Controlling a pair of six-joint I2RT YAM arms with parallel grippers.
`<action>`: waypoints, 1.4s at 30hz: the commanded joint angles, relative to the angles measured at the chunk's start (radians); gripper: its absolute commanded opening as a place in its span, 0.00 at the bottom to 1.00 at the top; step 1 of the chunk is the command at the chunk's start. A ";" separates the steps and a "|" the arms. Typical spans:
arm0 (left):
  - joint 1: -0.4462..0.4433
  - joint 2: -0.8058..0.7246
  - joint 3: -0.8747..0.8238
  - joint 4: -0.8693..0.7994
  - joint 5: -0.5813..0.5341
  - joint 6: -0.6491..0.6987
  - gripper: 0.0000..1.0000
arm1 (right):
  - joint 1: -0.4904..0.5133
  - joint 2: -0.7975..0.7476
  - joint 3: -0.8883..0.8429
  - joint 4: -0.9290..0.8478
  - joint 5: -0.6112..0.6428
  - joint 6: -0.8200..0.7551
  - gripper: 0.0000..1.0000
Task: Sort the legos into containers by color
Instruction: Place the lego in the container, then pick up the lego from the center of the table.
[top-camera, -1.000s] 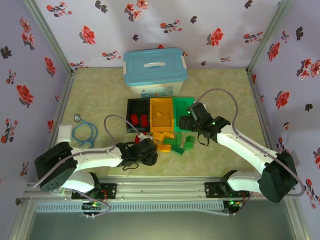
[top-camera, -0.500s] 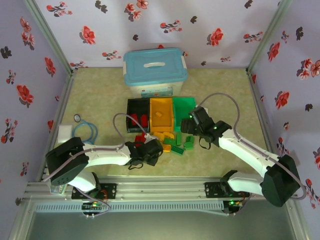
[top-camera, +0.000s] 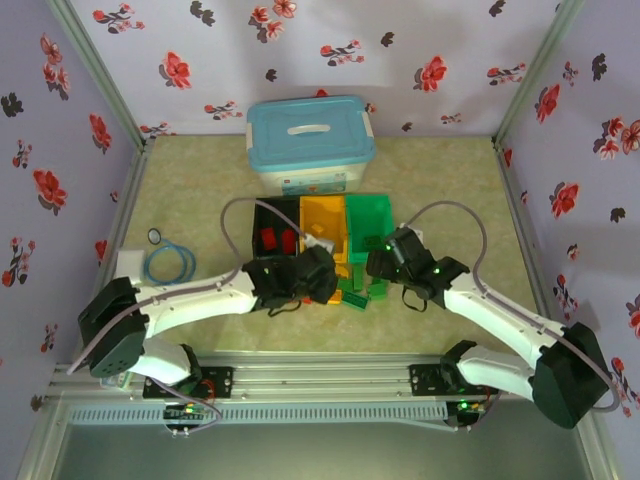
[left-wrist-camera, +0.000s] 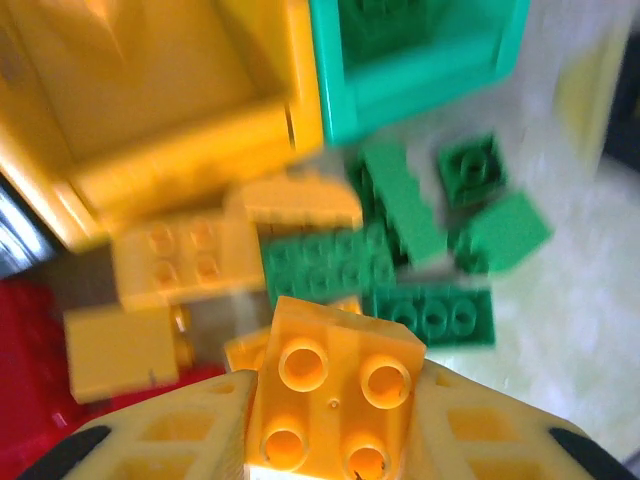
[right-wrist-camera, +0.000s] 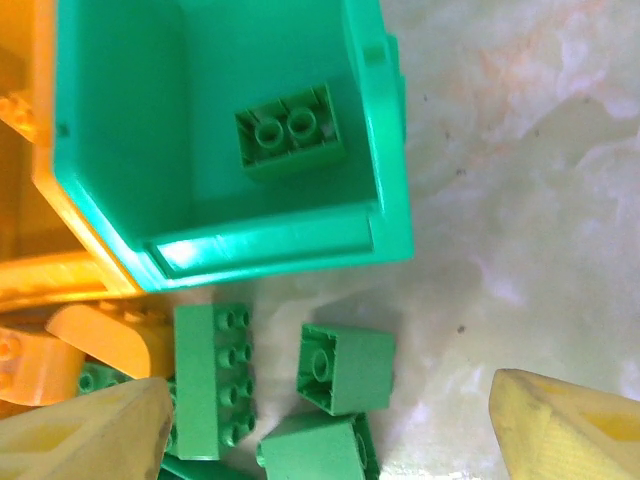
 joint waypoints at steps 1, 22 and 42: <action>0.077 0.045 0.096 -0.045 -0.009 0.111 0.32 | 0.025 -0.059 -0.069 0.034 -0.028 0.071 0.83; 0.291 0.242 0.246 0.002 0.081 0.172 0.82 | 0.179 -0.204 -0.059 -0.128 0.002 0.070 0.83; 0.297 -0.412 -0.407 -0.012 -0.087 -0.113 0.72 | 0.415 0.425 0.498 -0.183 0.015 -0.080 0.56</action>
